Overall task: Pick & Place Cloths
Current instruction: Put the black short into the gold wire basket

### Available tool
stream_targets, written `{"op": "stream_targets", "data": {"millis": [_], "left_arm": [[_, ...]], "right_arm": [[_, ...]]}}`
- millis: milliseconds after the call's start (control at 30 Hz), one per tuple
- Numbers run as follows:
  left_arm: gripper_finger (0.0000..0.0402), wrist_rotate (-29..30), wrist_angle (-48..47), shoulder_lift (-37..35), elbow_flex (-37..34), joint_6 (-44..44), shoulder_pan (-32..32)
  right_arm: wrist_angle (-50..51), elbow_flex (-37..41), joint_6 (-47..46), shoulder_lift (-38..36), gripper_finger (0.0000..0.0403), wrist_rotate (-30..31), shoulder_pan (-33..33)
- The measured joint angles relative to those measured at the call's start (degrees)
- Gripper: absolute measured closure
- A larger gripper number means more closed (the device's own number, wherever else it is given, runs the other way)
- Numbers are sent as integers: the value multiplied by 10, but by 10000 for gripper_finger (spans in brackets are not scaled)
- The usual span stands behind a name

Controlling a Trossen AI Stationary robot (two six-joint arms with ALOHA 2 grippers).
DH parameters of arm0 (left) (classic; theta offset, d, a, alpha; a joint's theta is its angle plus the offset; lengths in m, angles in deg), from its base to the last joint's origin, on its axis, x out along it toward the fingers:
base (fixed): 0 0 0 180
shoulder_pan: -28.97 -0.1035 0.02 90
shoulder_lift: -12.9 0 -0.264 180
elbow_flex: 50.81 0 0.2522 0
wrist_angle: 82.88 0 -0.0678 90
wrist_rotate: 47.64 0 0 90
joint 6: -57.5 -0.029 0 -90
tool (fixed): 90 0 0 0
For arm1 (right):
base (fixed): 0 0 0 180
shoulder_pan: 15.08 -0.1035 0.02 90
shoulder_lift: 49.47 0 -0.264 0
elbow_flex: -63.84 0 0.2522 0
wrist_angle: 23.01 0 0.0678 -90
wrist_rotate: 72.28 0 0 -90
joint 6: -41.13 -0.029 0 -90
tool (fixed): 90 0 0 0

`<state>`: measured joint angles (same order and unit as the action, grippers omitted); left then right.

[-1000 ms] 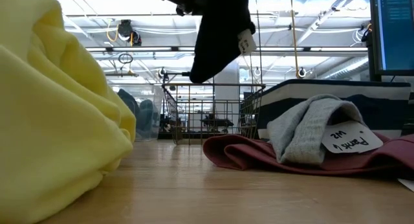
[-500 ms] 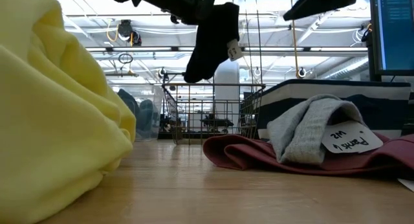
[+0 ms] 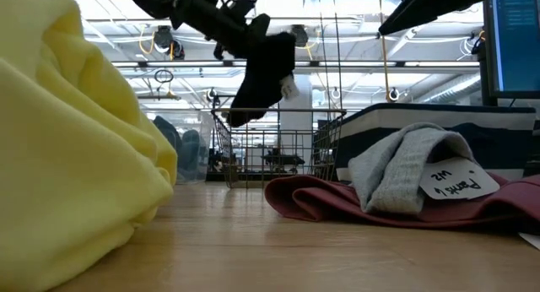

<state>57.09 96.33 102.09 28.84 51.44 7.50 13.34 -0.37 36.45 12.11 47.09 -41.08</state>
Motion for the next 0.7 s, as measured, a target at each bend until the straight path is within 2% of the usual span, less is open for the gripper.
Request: {"op": "stream_targets", "data": {"millis": [400,700], "left_arm": [[401,-3,-20,4,0,41,-7],[401,-29,26,70,0,66,-8]], "right_arm": [[-3,0,-8,0,211,-118,0],[-17,0,-18,1,211,-132,0]]}}
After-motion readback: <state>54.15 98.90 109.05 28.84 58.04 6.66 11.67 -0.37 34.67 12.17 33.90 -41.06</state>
